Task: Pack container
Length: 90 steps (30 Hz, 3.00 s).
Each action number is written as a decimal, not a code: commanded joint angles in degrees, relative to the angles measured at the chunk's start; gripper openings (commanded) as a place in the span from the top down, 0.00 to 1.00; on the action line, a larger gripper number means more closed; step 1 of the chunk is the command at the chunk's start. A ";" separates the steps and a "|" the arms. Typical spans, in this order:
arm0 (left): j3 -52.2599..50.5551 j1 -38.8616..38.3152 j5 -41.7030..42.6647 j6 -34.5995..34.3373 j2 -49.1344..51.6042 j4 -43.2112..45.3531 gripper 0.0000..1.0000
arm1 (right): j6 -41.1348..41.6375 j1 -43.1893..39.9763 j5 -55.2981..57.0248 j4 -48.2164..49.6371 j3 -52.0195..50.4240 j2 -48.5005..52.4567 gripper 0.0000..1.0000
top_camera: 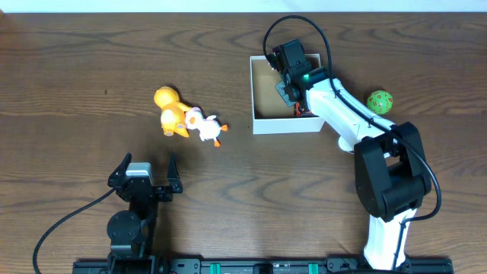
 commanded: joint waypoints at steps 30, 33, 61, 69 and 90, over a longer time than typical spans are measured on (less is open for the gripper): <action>-0.76 0.24 -0.63 0.79 -0.02 -2.34 0.02 | 21.81 -12.07 -2.71 -20.48 4.63 -18.62 0.30; -0.76 0.24 -0.63 0.79 -0.02 -2.34 0.02 | 23.87 -16.72 -2.78 -24.02 4.50 -16.94 0.27; -0.76 0.24 -0.63 0.79 -0.02 -2.34 0.02 | 19.58 -28.57 -13.38 -14.86 0.70 2.86 0.16; -0.76 0.24 -0.63 0.79 -0.02 -2.34 0.02 | 19.58 -28.57 -13.42 -14.99 0.66 2.86 0.70; -0.76 0.24 -0.63 0.79 -0.02 -2.34 0.02 | 16.81 -22.05 -23.78 -15.23 0.72 -15.37 0.90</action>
